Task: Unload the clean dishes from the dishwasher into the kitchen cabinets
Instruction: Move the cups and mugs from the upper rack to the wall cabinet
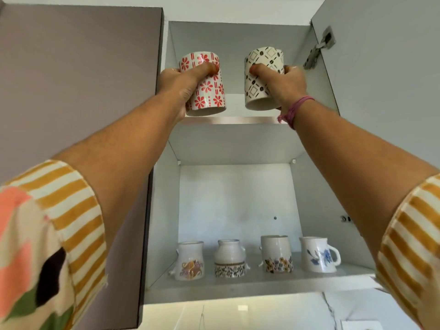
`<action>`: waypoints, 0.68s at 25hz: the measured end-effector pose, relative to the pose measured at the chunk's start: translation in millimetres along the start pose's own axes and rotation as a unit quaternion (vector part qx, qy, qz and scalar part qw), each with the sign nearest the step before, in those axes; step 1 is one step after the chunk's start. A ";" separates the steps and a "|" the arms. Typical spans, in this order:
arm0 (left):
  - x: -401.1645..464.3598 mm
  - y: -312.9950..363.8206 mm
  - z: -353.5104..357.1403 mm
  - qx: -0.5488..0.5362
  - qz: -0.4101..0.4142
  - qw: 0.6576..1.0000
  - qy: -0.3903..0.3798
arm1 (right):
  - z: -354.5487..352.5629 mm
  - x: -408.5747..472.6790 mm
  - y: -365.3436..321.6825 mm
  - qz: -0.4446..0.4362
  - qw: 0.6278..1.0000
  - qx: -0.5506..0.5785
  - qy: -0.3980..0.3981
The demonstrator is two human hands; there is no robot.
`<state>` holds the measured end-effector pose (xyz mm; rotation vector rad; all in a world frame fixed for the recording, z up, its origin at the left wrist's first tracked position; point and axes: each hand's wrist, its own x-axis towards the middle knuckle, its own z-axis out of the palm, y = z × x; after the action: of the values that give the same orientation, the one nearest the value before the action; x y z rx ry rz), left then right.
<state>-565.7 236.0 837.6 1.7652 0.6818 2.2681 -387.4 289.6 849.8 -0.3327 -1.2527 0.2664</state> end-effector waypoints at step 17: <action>76.6 -52.3 8.7 0.138 0.003 0.990 0.010 | 33.3 53.4 55.8 -0.028 0.977 -0.196 -0.078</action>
<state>-585.3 315.9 881.4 1.8623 1.0415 2.2888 -404.5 364.4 884.3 -0.6229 -1.4678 -0.0078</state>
